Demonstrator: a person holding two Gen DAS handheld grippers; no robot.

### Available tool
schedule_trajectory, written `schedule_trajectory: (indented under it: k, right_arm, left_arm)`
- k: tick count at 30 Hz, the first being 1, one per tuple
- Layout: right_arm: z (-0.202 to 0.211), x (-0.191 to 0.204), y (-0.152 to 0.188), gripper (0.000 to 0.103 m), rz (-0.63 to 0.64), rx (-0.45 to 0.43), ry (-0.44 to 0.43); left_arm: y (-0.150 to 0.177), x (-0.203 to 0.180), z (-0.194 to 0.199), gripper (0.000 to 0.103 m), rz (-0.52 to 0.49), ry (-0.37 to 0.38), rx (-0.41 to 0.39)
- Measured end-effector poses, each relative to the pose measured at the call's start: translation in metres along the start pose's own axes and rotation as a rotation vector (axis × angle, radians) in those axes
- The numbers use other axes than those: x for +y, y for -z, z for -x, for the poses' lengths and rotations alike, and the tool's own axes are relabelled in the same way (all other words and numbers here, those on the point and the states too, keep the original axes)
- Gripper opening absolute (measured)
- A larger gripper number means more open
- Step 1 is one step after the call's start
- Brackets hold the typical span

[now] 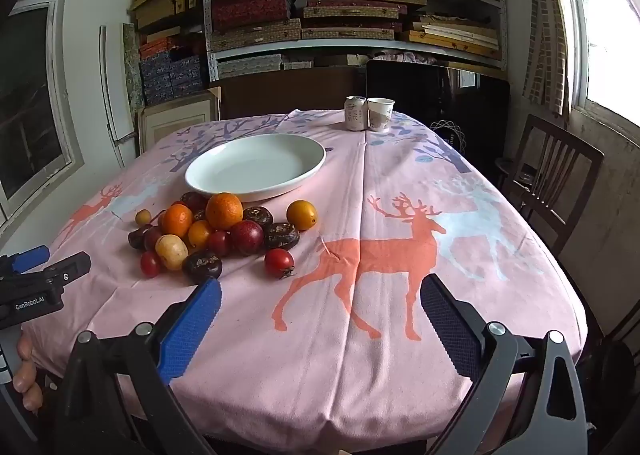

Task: Organize fruits

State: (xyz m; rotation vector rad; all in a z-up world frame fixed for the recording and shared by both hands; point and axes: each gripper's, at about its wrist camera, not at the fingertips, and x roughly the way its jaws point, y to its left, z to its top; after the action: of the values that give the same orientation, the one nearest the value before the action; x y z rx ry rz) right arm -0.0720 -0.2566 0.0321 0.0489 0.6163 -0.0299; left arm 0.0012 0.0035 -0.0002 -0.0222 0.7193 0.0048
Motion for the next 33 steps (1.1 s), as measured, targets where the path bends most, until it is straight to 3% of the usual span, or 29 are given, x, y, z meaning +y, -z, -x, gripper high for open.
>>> schedule_trajectory:
  k: [1,8,11,33]
  right_arm:
    - [0.000,0.000,0.000,0.100,-0.001,-0.002,0.001]
    - [0.002,-0.001,0.000,0.100,-0.015,-0.011,0.012]
    - [0.000,-0.004,-0.002,0.100,-0.019,-0.001,0.010]
    - [-0.008,0.000,0.004,0.100,-0.010,0.036,-0.020]
  left_arm:
    - [0.001,-0.005,0.002,0.099,-0.049,-0.036,-0.025]
    - [0.005,-0.013,0.005,0.099,-0.046,-0.047,-0.018]
    - [0.002,-0.001,0.004,0.099,-0.029,-0.019,-0.008]
    - [0.003,-0.001,-0.006,0.099,-0.040,-0.028,0.016]
